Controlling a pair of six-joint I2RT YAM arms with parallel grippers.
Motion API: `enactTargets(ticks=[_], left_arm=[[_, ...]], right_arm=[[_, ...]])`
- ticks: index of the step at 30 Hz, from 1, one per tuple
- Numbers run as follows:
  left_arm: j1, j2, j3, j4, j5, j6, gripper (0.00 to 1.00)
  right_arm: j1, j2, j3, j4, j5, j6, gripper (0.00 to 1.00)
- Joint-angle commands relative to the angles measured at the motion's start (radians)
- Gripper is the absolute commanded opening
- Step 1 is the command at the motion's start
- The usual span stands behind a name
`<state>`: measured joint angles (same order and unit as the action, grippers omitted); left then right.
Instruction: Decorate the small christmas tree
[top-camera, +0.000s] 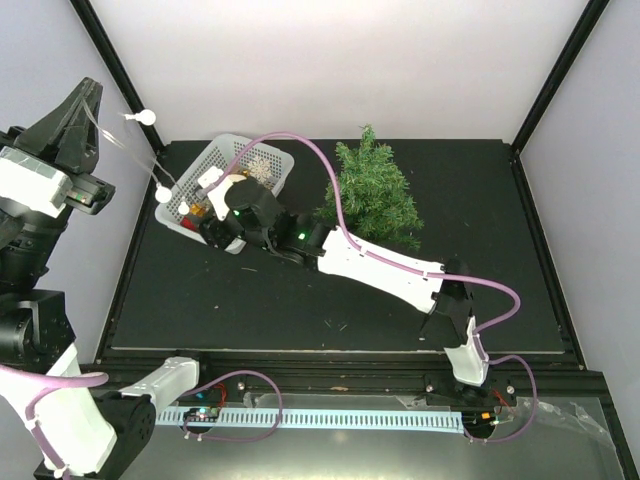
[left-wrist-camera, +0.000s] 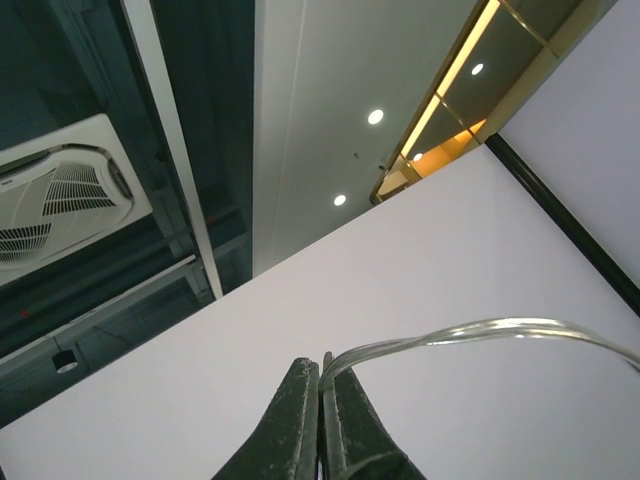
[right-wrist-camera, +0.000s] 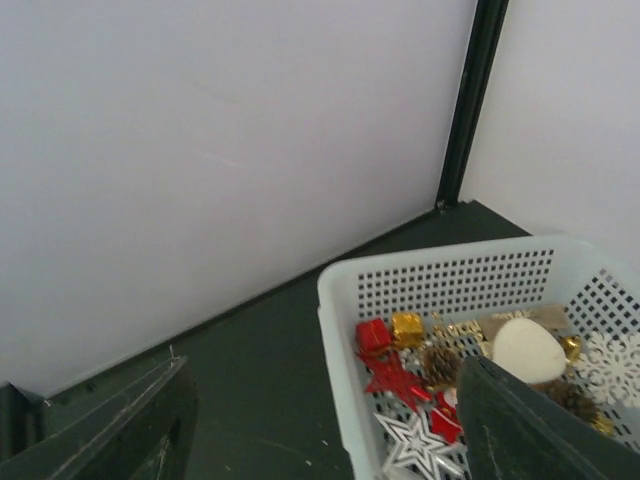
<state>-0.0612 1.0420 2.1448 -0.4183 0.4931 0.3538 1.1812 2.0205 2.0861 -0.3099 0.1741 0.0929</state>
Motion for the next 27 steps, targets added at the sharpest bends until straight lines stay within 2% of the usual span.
enactTargets(ticks=[1, 5, 10, 12, 13, 23, 27], left_arm=[[-0.005, -0.003, 0.013, -0.001, 0.017, -0.026, 0.01], [-0.005, -0.004, 0.015, -0.005, 0.015, -0.029, 0.02], [-0.004, -0.006, 0.002, -0.005, -0.006, -0.005, 0.02], [-0.004, -0.011, -0.019, 0.002, -0.018, 0.007, 0.02], [-0.004, -0.014, -0.033, 0.007, -0.022, 0.012, 0.01], [-0.005, -0.036, -0.173, 0.099, -0.123, 0.085, 0.02], [-0.005, -0.043, -0.199, 0.130, -0.155, 0.107, 0.02]], right_arm=[[-0.005, -0.035, -0.046, 0.045, -0.004, 0.017, 0.67], [-0.011, -0.047, -0.072, 0.056, 0.003, 0.025, 0.48], [-0.016, -0.092, -0.128, 0.085, 0.016, 0.021, 0.19], [-0.019, -0.100, -0.121, 0.079, 0.021, 0.013, 0.05], [-0.021, -0.101, -0.105, 0.068, 0.033, 0.005, 0.01], [-0.050, -0.068, 0.247, -0.080, 0.065, -0.086, 0.01], [-0.052, -0.124, 0.255, -0.048, 0.078, -0.108, 0.01]])
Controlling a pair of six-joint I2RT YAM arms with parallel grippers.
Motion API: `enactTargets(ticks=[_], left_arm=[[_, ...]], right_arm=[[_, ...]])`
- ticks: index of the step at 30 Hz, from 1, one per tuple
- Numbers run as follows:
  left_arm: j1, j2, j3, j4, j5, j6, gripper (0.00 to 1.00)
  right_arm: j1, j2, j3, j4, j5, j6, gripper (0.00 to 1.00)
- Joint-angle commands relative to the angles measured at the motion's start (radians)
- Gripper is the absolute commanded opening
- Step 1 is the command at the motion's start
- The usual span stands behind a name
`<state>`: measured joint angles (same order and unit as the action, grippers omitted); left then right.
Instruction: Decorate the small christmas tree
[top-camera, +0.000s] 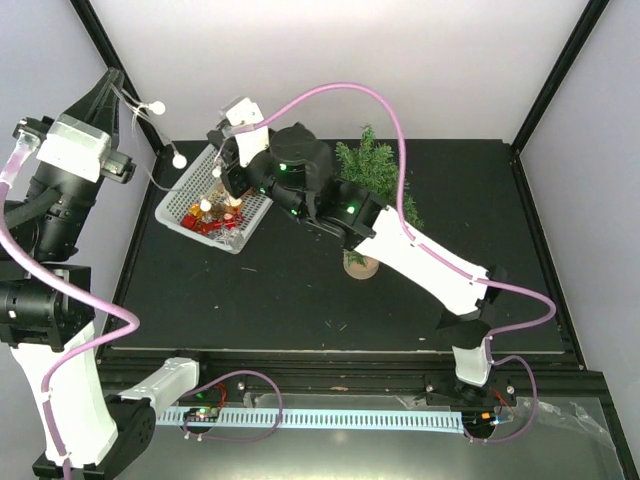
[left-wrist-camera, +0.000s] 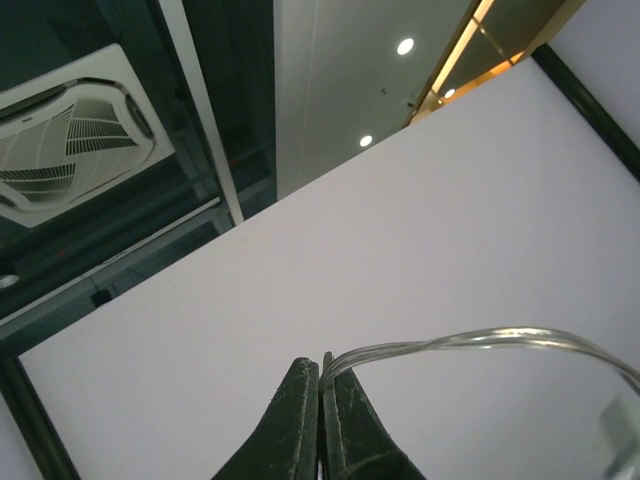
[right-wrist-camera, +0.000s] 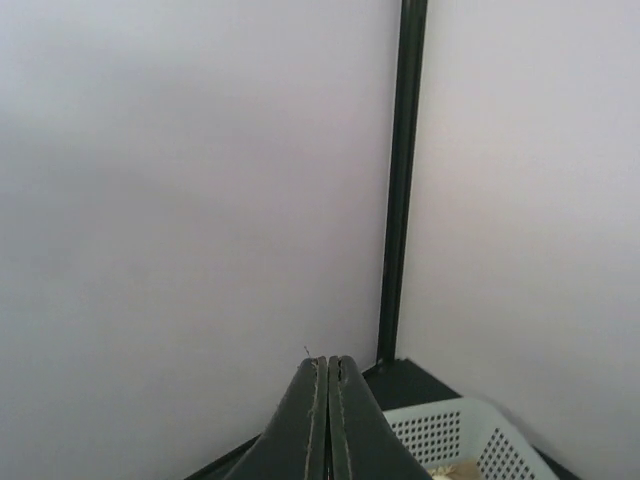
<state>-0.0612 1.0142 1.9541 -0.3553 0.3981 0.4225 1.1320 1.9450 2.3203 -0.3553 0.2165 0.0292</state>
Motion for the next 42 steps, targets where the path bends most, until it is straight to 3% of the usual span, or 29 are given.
enactTargets(ticks=[1, 6, 18, 28, 35, 42], left_arm=[[-0.005, -0.016, -0.008, 0.073, -0.060, 0.034, 0.02], [-0.005, -0.019, -0.004, 0.090, -0.038, -0.011, 0.02], [0.002, -0.013, -0.055, 0.098, 0.228, -0.329, 0.01], [0.020, 0.018, -0.139, 0.156, 0.369, -0.490, 0.01], [0.018, 0.044, -0.216, 0.215, 0.512, -0.565, 0.02], [0.005, 0.056, -0.294, 0.276, 0.521, -0.600, 0.02]], right_arm=[[-0.003, -0.062, 0.022, -0.002, 0.038, -0.047, 0.01], [-0.003, -0.157, -0.010, -0.043, 0.062, -0.050, 0.01], [-0.003, -0.615, -0.535, 0.016, 0.091, 0.009, 0.01], [-0.003, -0.878, -0.786, -0.030, 0.137, 0.042, 0.01], [-0.003, -1.028, -0.908, -0.030, 0.220, 0.044, 0.01], [-0.003, -1.091, -0.971, -0.023, 0.328, 0.028, 0.01]])
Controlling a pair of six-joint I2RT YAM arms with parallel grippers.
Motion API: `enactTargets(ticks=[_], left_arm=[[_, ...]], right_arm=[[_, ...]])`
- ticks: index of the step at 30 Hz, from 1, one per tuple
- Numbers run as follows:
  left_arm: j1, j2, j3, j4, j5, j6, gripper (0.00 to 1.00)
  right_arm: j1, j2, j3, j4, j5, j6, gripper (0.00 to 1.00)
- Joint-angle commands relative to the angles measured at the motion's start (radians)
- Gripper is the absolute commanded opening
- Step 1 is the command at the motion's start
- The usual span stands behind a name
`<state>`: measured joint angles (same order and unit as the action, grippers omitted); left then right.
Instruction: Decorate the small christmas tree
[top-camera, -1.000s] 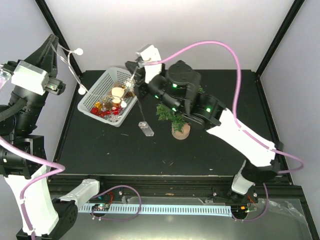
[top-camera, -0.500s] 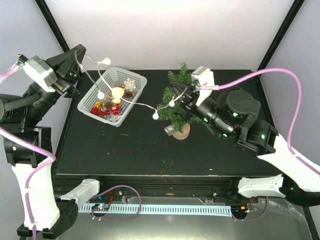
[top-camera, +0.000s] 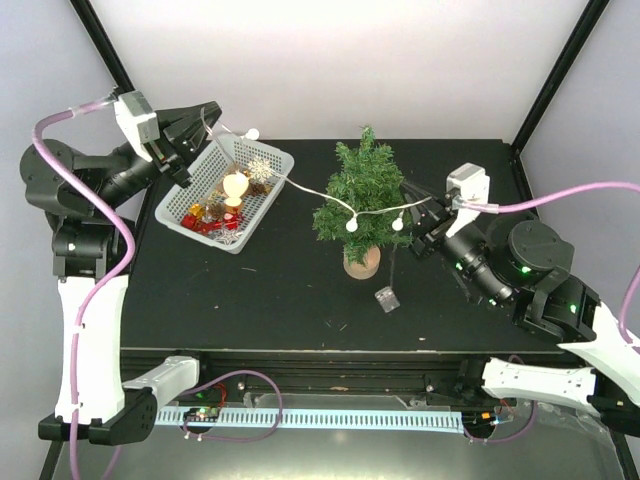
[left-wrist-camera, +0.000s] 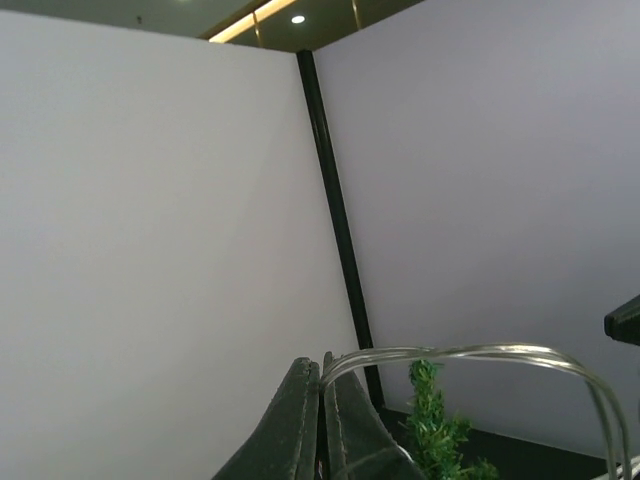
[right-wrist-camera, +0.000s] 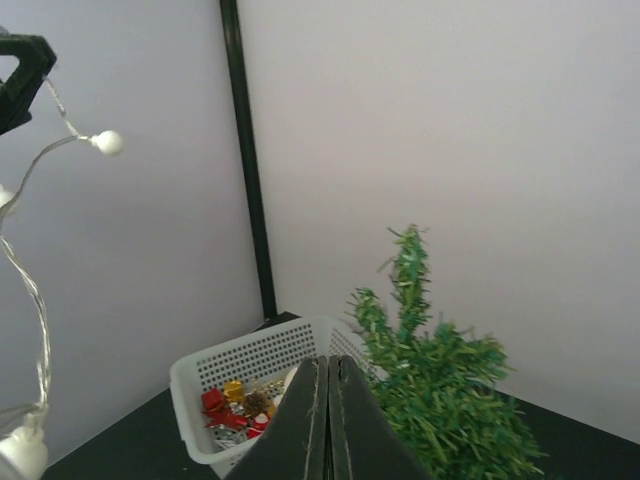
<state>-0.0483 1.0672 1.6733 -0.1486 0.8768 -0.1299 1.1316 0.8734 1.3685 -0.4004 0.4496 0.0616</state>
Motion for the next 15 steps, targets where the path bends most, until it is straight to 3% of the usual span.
enactTargets(ticks=[1, 8, 15], left_arm=[[-0.012, 0.007, -0.022, 0.074, 0.040, -0.049, 0.01], [-0.032, 0.048, -0.064, 0.106, 0.021, -0.070, 0.01], [-0.038, 0.090, -0.131, 0.083, -0.028, 0.031, 0.02]], right_arm=[[-0.003, -0.022, -0.023, 0.026, 0.116, -0.010, 0.01], [-0.003, -0.033, -0.028, 0.052, 0.253, -0.072, 0.01], [-0.006, 0.015, -0.083, 0.080, 0.247, -0.079, 0.01]])
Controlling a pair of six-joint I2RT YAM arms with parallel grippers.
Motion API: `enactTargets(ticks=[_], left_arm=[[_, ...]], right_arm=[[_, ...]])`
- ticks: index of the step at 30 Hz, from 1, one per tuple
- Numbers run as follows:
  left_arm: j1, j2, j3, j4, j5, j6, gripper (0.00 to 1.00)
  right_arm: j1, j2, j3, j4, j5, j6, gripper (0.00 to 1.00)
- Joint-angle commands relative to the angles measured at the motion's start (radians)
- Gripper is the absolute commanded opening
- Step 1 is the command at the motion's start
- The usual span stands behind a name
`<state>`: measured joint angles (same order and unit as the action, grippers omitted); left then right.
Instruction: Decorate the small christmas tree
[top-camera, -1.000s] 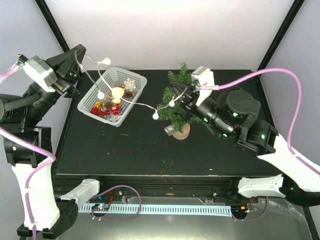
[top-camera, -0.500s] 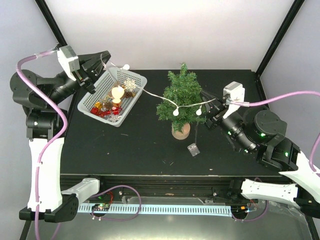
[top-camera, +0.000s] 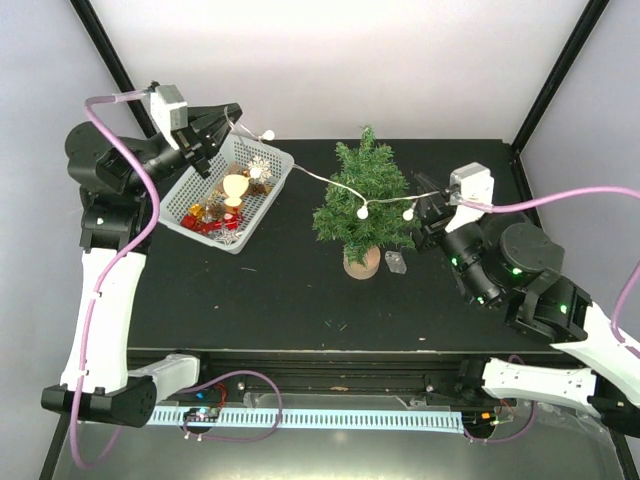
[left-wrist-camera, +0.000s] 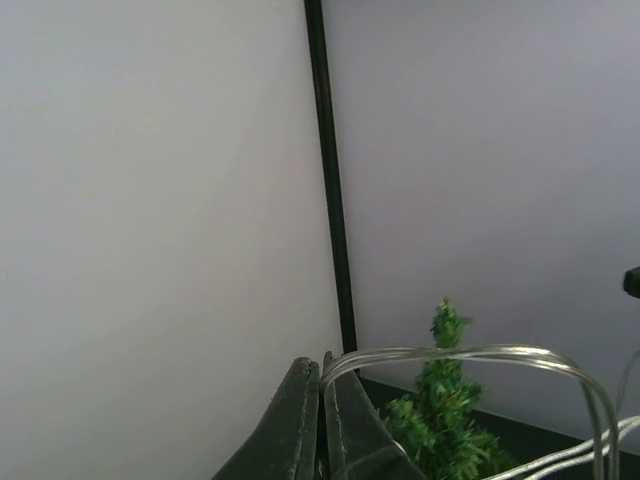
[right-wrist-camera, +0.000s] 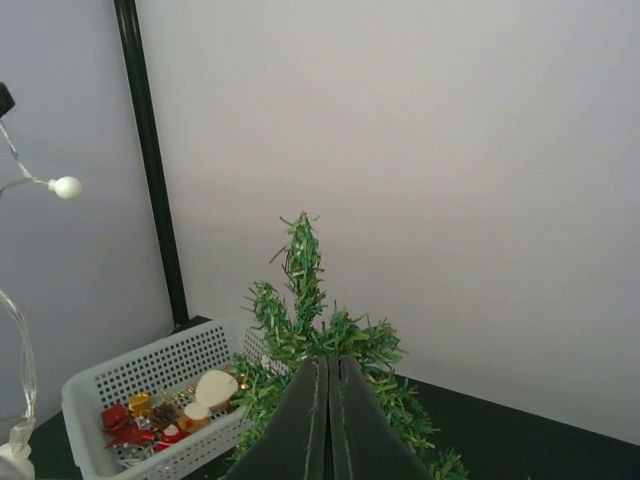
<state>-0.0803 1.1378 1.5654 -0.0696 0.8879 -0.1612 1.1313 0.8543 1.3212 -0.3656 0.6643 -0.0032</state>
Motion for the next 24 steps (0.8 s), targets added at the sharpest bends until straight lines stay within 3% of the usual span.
enactTargets(ticks=[1, 9, 24], left_arm=[[-0.005, 0.028, -0.028, -0.002, -0.073, 0.081, 0.02], [-0.006, 0.087, -0.105, 0.037, -0.193, 0.138, 0.02], [-0.046, 0.100, -0.218, 0.077, -0.211, 0.202, 0.02]], right_arm=[[-0.012, 0.046, -0.046, 0.050, 0.029, -0.007, 0.01], [-0.053, 0.073, -0.155, 0.126, -0.029, 0.060, 0.01], [-0.174, 0.006, -0.262, 0.143, -0.065, 0.091, 0.01]])
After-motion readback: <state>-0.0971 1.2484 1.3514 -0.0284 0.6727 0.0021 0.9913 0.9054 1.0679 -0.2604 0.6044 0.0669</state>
